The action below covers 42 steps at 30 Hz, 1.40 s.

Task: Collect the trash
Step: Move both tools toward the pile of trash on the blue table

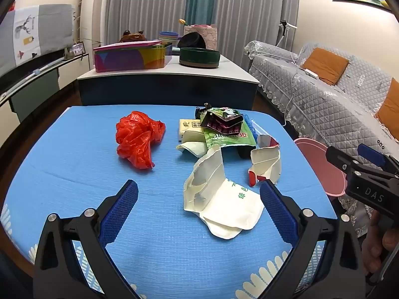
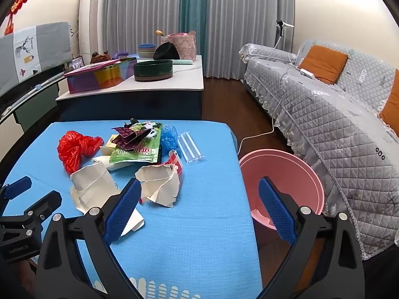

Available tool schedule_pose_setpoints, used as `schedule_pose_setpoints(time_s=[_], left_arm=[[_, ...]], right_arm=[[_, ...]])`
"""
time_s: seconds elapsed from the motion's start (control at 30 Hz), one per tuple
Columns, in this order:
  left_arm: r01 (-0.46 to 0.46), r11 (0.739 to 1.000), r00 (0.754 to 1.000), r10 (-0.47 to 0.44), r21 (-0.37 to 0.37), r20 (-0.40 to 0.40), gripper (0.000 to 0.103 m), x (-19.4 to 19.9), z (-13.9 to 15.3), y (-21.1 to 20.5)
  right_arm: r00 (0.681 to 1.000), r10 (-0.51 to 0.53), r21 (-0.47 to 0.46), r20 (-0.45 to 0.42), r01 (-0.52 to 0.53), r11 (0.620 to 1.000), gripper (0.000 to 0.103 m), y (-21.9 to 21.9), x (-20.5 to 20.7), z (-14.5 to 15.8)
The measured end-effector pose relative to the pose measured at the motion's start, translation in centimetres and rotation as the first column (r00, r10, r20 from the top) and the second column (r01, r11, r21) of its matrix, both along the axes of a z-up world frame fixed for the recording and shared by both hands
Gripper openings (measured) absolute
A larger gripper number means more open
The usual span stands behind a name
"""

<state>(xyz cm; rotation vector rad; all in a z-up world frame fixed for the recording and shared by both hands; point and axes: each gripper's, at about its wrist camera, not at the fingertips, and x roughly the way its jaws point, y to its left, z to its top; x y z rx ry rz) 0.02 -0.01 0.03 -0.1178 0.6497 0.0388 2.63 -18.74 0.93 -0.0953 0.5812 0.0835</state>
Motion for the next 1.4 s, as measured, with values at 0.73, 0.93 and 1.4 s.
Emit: schedule_pose_setpoints(time_s=[0.73,0.93,1.4], left_arm=[[-0.001,1.0,1.0,0.001,-0.001,0.001,0.095,0.0,0.0,0.0],[-0.004,1.0,1.0,0.004,-0.001,0.001,0.095,0.0,0.1,-0.1],[-0.015,1.0,1.0,0.015,-0.005,-0.006,0.087,0.5,0.0,0.2]], right_arm=[[1.0,0.003,0.0,0.005,-0.003,1.0,0.088,0.5,0.1,0.3],[1.0,0.001,0.006,0.012,-0.001,1.0,0.087,0.6,0.1,0.5],[0.998,0.043,0.115,-0.038,-0.038,0.993,0.08,0.4,1.3,-0.5]])
